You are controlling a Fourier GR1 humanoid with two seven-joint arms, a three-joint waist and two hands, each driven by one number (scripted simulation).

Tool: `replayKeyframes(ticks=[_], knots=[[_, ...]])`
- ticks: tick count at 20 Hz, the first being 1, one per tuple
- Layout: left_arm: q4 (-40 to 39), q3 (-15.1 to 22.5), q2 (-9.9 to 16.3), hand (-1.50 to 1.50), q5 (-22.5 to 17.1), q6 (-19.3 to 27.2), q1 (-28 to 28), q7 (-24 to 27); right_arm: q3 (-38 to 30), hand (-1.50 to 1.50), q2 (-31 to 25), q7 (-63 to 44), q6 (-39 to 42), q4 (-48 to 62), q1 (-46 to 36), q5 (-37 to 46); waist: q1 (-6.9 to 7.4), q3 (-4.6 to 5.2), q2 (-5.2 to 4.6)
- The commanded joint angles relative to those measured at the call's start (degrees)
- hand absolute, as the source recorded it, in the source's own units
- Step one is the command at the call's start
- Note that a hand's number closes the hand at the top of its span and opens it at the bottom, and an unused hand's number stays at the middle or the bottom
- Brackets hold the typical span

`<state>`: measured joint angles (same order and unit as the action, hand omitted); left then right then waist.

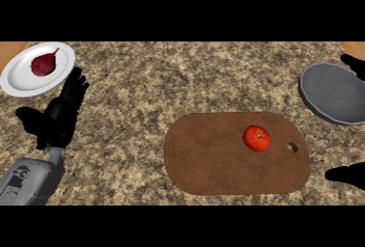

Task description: Pick the tomato from the cutting board and place it in the pan

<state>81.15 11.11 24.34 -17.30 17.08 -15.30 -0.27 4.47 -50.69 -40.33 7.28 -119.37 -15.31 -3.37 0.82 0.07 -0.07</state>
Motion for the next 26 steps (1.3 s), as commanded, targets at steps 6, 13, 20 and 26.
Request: replayKeyframes(ticks=[6, 13, 20, 26], knots=[[2.2, -2.2, -1.3, 0.0, 3.1, -0.6, 1.6, -1.5, 10.6, -1.5, 10.8, -11.5, 3.1, 1.5, -9.6, 6.6, -0.37, -0.03, 0.07], [3.0, -5.5, -1.7, 0.0, 4.1, -3.5, 3.0, -2.5, 6.2, -1.5, 14.4, -11.9, 6.9, 3.6, -6.5, 10.7, -0.68, -0.06, 0.1], [2.1, -7.3, -3.3, 0.0, 5.3, -4.5, 2.9, -2.7, 7.7, -1.5, 17.6, -7.3, 8.2, 10.5, -2.1, 17.6, -0.64, -0.08, 0.05], [-1.1, -8.8, -4.7, 0.0, 6.8, -7.5, -0.9, -2.4, 5.8, -1.5, 20.8, -4.0, 14.4, 15.5, -4.9, 16.0, -0.78, -0.06, 0.02]])
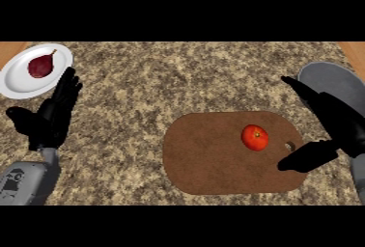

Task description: Pick the tomato from the cutting board and place it in the pan

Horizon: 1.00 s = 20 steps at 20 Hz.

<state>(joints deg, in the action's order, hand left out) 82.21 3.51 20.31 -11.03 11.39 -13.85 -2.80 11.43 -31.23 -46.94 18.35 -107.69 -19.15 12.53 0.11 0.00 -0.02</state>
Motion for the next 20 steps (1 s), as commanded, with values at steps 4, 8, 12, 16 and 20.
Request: replayKeyframes(ticks=[4, 8, 12, 16, 20], knots=[[1.5, -0.1, -2.9, 0.0, 3.4, 0.6, 0.2, -0.9, 3.3, -1.5, 5.7, 0.1, 3.6, 0.5, 1.3, 4.5, -0.13, 0.0, 0.07], [-2.4, -3.3, -2.9, 0.0, 3.0, -2.0, -2.3, -0.1, 1.1, -1.5, 7.6, 7.1, 4.5, 9.9, -0.8, 8.5, -0.01, 0.0, -0.02], [-3.7, -3.1, -4.8, 0.0, 3.4, -2.2, -2.6, 0.7, 4.8, -1.5, 9.6, 5.6, 4.5, 11.0, 0.1, 13.4, -0.05, 0.0, -0.08], [-3.8, -3.3, -4.9, 0.0, 5.0, -1.9, -1.7, 1.0, 4.5, -1.5, 7.0, 1.3, 11.0, 9.6, -0.8, 13.7, -0.21, 0.02, -0.03], [4.9, -2.0, -5.7, 0.0, 6.3, -0.9, 1.4, -4.4, 3.8, -1.5, 9.1, -0.6, 14.0, 11.3, -2.6, 15.0, 0.14, 0.0, 0.07]])
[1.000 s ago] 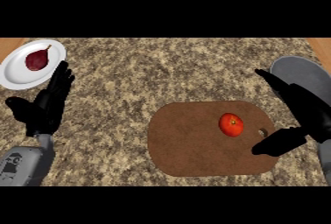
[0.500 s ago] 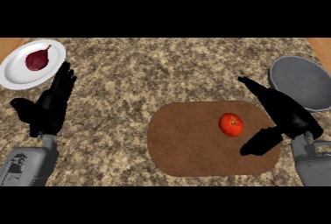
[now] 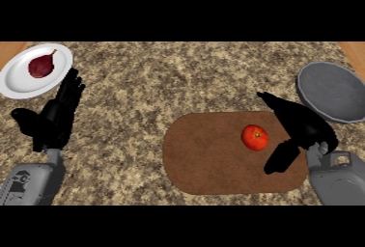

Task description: Pick the tomato from the cutting board and place it in the pan

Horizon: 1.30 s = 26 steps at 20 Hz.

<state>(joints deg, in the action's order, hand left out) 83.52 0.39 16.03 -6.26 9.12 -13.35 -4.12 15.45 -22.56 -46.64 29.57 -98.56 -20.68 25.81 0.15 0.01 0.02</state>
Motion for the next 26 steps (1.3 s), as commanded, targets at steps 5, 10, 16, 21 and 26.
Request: replayKeyframes(ticks=[5, 10, 16, 21, 26], knots=[[2.2, -2.3, -0.6, 0.0, 0.8, -2.0, 2.5, -0.4, -0.5, -1.5, 4.3, 0.3, 3.9, 5.1, -1.4, 4.6, 0.11, 0.0, 0.0], [4.1, -2.6, -0.8, 0.0, 0.8, -3.8, 3.9, -1.4, -0.4, -1.5, 4.4, 8.6, 0.5, 12.7, -0.3, 9.7, 0.11, -0.01, -0.02], [4.4, -2.0, -3.1, 0.0, 3.9, -1.9, 1.1, -2.4, -1.6, -1.5, 7.9, 10.2, 0.1, 19.3, -3.2, 13.2, 0.17, -0.02, -0.04], [0.4, -5.3, -1.6, 0.0, 1.7, -5.9, -0.1, -0.5, -0.2, -1.5, 9.5, 12.0, -1.2, 20.6, 0.5, 16.0, 0.04, -0.01, -0.09], [2.9, -4.3, -3.3, 0.0, 3.7, -3.6, 1.0, -2.4, 2.6, 1.5, 10.1, 18.5, -0.4, 19.2, 0.8, 16.7, 0.23, -0.03, -0.05]])
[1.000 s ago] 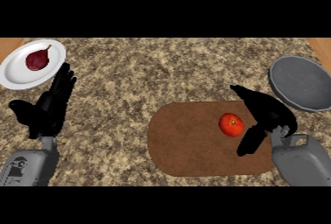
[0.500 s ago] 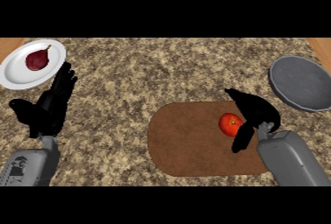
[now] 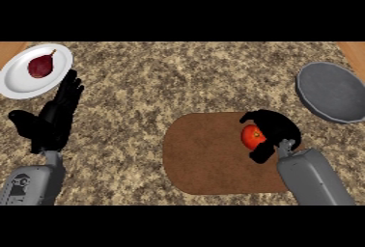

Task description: Pick the tomato from the cutting board and place it in the pan

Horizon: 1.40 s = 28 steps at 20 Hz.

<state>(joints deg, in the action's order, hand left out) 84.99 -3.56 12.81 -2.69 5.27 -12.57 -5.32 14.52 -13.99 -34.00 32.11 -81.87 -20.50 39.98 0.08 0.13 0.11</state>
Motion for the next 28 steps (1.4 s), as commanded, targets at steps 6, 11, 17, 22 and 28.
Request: replayKeyframes(ticks=[6, 11, 17, 22, 28], knots=[[-5.3, -1.6, -1.1, 0.0, 1.7, -0.3, -3.7, 2.0, -0.2, 1.5, 0.6, 7.5, 1.0, 1.2, -1.2, 3.8, -0.1, -0.13, -0.13], [2.1, -1.2, -1.1, 0.0, 2.0, -0.6, -0.5, -1.9, -0.4, 1.5, 1.9, 7.4, -2.2, -2.1, 2.6, 7.3, -0.02, -0.13, -0.06], [0.7, -2.5, -0.8, 0.0, 1.4, 0.0, 1.4, -0.9, 14.5, 1.5, -8.9, 22.6, -1.6, -25.4, 21.8, 8.6, -2.39, -0.16, 0.59], [1.1, -2.2, -0.9, 0.0, 0.6, -1.5, 2.6, 0.1, 8.9, 1.5, -12.4, 25.2, -13.8, -39.5, 24.8, 12.4, -2.1, -0.17, 0.55], [0.2, -2.3, -1.0, 0.0, 1.8, -0.4, -0.2, 0.2, -2.7, 1.5, -13.2, 27.9, -17.4, -51.3, 33.6, 5.2, -1.57, -0.17, 0.09]])
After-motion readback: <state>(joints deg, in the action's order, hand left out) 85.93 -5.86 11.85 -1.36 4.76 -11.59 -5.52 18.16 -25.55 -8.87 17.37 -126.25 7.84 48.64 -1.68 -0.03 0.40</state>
